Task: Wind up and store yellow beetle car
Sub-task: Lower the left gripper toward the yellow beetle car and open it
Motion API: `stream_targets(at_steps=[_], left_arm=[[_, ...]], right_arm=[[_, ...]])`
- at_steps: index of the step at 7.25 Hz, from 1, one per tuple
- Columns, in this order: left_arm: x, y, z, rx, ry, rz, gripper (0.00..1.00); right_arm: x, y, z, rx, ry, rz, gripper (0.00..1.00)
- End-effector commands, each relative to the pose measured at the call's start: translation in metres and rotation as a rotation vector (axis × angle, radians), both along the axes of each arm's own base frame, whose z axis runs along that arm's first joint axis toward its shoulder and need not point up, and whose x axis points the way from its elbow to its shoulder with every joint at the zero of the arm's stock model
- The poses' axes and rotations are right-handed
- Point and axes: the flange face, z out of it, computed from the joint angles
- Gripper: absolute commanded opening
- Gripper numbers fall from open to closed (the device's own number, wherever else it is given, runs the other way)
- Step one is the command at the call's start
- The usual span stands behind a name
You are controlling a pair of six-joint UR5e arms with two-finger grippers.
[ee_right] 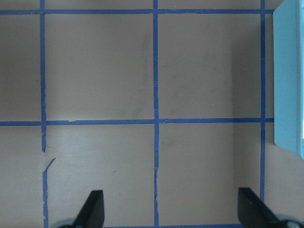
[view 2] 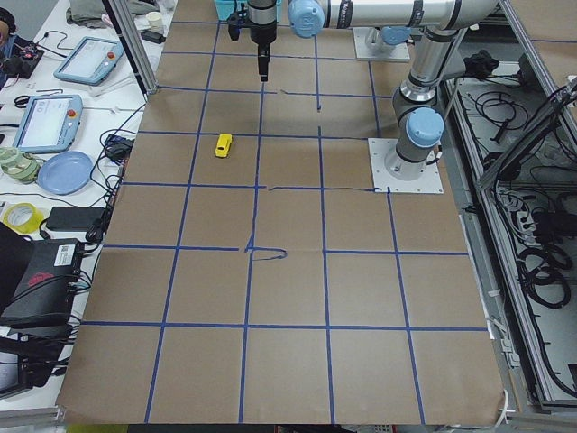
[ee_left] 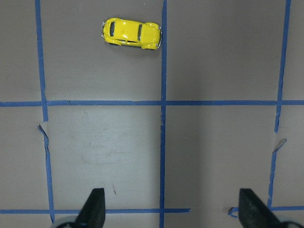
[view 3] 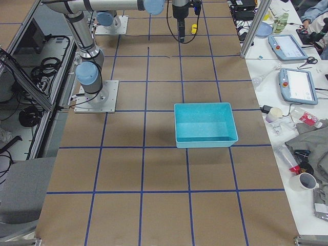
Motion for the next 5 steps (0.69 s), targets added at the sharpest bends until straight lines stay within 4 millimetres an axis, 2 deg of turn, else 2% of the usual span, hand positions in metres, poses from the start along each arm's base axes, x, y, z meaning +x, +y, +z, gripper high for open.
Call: stream_targets(at_steps=[1,4,5], left_arm=[[-0.001,0.001,-0.001,0.004,0.000,0.002,1.00],[0.001,0.005,-0.014,0.037,-0.006,0.004,1.00],[0.002,0.004,-0.012,0.029,-0.005,-0.002,1.00]], right_arm=[[0.000,0.000,0.000,0.000,-0.001,-0.001,1.00],[0.000,0.000,0.000,0.002,-0.001,-0.001,1.00],[0.000,0.000,0.000,0.002,-0.001,-0.001,1.00]])
